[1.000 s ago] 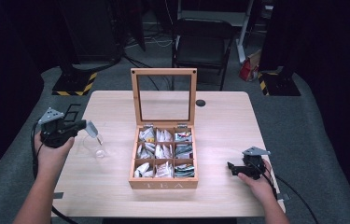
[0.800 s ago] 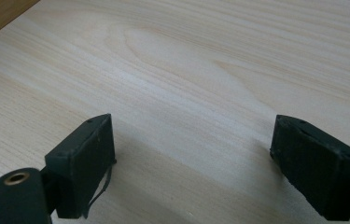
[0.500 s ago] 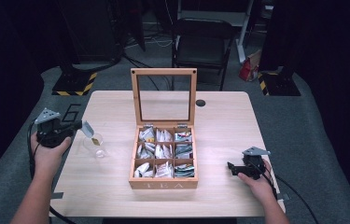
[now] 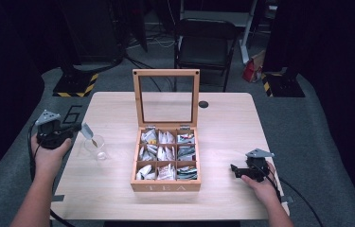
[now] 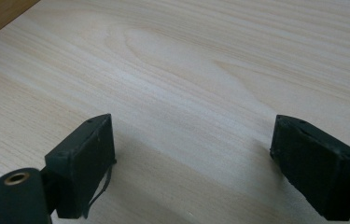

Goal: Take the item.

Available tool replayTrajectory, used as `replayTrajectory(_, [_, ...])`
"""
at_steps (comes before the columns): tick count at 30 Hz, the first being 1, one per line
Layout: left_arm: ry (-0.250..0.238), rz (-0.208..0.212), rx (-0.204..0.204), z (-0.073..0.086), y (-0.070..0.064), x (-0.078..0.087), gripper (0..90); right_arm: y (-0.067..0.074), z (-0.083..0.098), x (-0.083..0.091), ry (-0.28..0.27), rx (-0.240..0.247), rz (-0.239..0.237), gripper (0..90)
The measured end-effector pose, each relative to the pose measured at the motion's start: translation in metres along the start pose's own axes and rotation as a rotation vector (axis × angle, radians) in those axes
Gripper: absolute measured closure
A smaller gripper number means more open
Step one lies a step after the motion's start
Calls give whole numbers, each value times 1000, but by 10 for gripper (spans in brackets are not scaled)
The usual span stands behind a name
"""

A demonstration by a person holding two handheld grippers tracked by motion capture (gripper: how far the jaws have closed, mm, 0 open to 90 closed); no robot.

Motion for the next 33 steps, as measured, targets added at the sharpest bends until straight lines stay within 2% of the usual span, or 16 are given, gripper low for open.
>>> replayTrajectory(15, [33,-6,-1,15,-4,-22,900,0,0,0,0,0,0,131])
replayTrajectory(33, [73,0,-9,26,-9,-39,900,-1,0,0,-2,10,7,131])
Point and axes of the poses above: each handheld gripper's, and its own axes: x roughly backward along the jaws, z roughly out of its underside, y roughly to its left, the point moved 2 cm from there along -x, roughly forward along the jaws, and after that the axes turned 15 degrees about y, right-handed, at the moved point
